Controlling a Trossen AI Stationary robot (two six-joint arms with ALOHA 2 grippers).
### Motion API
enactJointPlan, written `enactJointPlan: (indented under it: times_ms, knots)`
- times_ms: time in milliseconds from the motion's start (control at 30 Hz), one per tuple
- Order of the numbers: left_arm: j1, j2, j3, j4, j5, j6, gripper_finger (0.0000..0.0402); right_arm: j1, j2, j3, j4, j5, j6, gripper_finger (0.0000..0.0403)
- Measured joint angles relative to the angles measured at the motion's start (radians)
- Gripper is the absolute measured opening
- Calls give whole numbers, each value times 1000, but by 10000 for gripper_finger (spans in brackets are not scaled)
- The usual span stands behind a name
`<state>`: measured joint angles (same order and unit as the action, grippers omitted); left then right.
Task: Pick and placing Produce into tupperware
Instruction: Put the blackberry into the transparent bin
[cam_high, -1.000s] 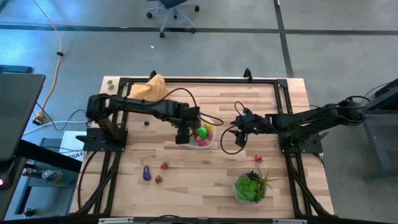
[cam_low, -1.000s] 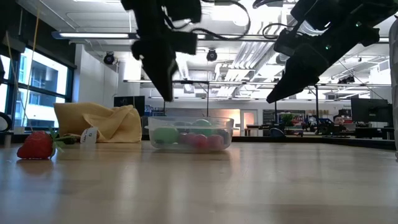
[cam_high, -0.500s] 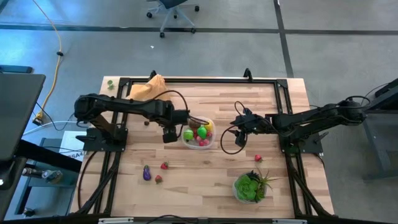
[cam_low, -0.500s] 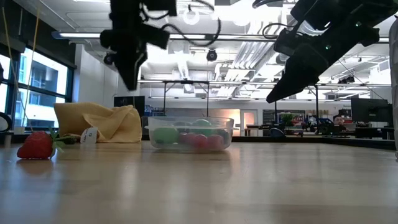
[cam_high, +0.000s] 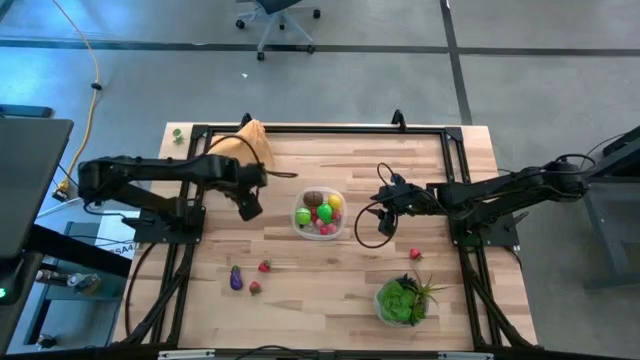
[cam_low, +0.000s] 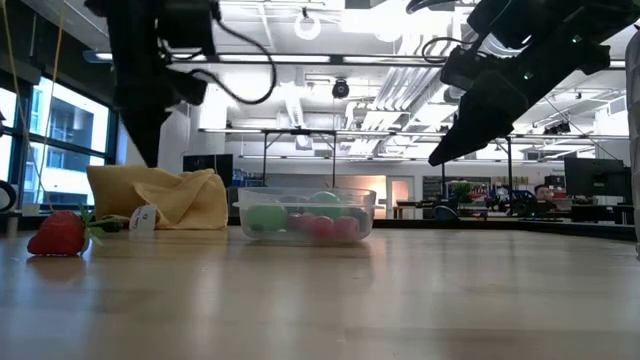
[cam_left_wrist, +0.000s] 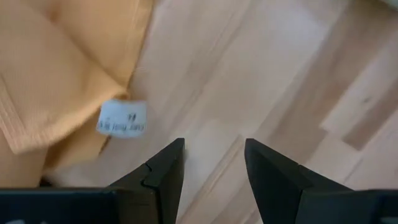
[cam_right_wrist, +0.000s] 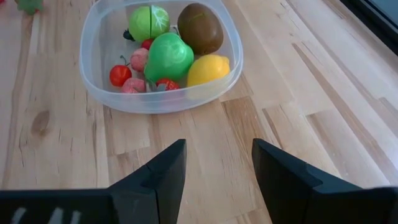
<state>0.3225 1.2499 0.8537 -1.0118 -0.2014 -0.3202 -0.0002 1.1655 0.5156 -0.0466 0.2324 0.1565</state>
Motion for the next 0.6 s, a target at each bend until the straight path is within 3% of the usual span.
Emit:
enactJointPlan:
  times_ms: [233, 600]
  knots:
    - [115, -27, -104, 31, 11, -3, 162, 0, 0, 0, -1, 0, 0, 176]
    - [223, -22, -204, 57, 23, 21, 209, 0, 0, 0, -1, 0, 0, 176]
